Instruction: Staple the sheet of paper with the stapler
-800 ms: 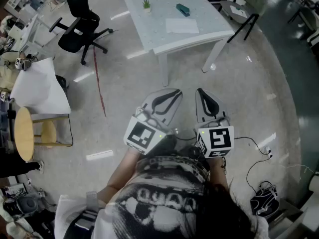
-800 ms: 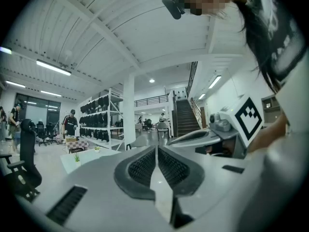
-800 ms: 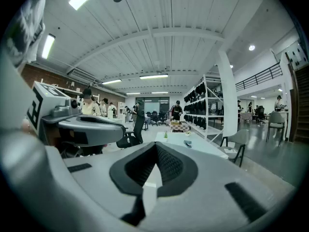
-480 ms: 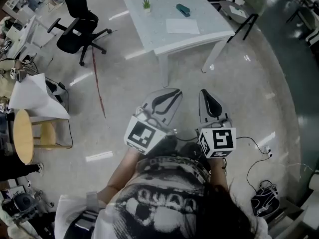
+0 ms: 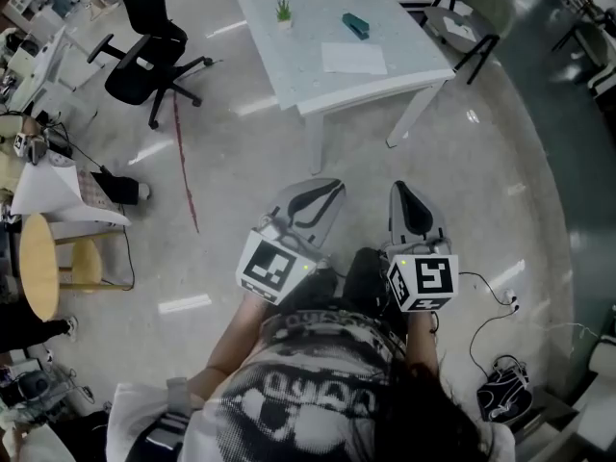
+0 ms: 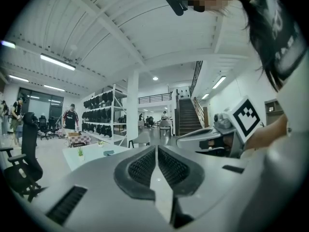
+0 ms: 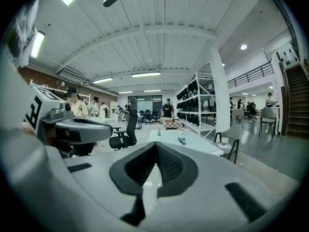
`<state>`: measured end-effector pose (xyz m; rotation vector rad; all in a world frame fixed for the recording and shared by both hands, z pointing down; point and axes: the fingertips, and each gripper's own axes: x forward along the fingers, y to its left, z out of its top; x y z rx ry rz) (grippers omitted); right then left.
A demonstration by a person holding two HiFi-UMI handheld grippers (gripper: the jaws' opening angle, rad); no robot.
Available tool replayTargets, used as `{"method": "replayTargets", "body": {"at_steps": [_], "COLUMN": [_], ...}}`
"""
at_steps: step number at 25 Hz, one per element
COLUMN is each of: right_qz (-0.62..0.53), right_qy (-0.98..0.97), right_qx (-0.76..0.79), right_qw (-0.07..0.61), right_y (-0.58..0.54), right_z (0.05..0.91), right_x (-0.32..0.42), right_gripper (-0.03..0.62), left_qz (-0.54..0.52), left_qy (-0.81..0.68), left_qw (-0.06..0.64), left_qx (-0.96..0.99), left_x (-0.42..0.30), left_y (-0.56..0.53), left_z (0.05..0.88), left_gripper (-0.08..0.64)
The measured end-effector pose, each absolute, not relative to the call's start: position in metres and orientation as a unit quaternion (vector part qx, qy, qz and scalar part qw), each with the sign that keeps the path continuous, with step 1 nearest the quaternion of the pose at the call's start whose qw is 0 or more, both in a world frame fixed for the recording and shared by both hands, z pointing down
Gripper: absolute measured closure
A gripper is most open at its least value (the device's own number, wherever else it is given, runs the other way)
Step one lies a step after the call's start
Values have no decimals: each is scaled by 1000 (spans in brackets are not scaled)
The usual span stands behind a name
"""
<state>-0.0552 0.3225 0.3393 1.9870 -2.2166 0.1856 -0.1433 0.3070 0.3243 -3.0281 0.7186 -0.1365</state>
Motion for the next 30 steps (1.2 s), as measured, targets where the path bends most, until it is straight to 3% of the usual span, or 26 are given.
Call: {"method": "replayTargets", "body": {"at_steps": [9, 24, 30], "right_qz": [69, 64, 69], "right_qy": [-763, -806, -827], "right_qx": [636, 578, 547], "right_qw": [95, 110, 109], "right_y": [270, 120, 94], "right_z": [358, 361, 373], "right_x": [-30, 141, 175], "right_gripper": [594, 594, 594], "left_qz": [-63, -72, -90], "left_qy": [263, 338, 375], "left_qw": [-6, 3, -3], "left_qx": [-963, -938, -923], "left_x": [-118, 50, 82], "left_y": [252, 117, 96], "left_z": [343, 340, 348], "left_gripper": [545, 545, 545]}}
